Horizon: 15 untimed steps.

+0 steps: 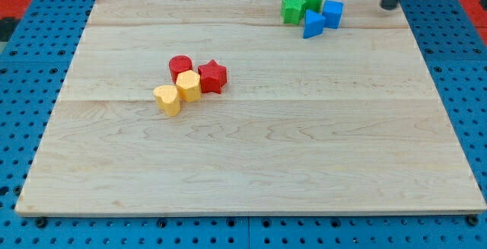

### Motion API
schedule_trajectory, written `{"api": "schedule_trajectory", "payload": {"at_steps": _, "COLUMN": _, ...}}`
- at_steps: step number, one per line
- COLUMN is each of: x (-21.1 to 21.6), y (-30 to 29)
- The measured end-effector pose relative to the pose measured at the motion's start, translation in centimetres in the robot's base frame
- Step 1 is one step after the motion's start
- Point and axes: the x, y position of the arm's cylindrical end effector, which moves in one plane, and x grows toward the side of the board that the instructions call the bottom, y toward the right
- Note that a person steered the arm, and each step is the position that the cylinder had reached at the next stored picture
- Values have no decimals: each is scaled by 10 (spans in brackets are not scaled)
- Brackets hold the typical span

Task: Place the green blocks diagonal to each other

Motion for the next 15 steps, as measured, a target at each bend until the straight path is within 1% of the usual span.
{"api": "schedule_trajectory", "payload": {"at_steps": 1, "x": -11, "y": -48}}
{"api": "schedule_trajectory", "payload": {"at_steps": 3, "x": 54, "y": -201}}
{"api": "schedule_trajectory", "payload": {"at_steps": 4, "x": 61, "y": -217}}
{"api": "schedule_trajectory", "payload": {"at_steps": 5, "x": 106, "y": -283}}
{"api": "schedule_trajectory", "payload": {"at_steps": 6, "x": 64, "y": -244}}
{"api": "schedule_trajectory", "payload": {"at_steps": 7, "x": 29, "y": -177}}
{"api": "schedule_trajectory", "payload": {"at_steps": 8, "x": 29, "y": -132}}
{"api": "schedule_trajectory", "payload": {"at_steps": 9, "x": 25, "y": -123}}
{"api": "schedule_trajectory", "payload": {"at_steps": 10, "x": -11, "y": -107}}
{"api": "schedule_trajectory", "payload": {"at_steps": 11, "x": -11, "y": -132}}
{"api": "schedule_trajectory", "payload": {"at_steps": 12, "x": 28, "y": -235}}
{"api": "schedule_trajectory", "payload": {"at_steps": 13, "x": 91, "y": -294}}
{"api": "schedule_trajectory", "payload": {"at_steps": 14, "x": 91, "y": -370}}
{"api": "schedule_trajectory", "payload": {"at_steps": 15, "x": 55, "y": -395}}
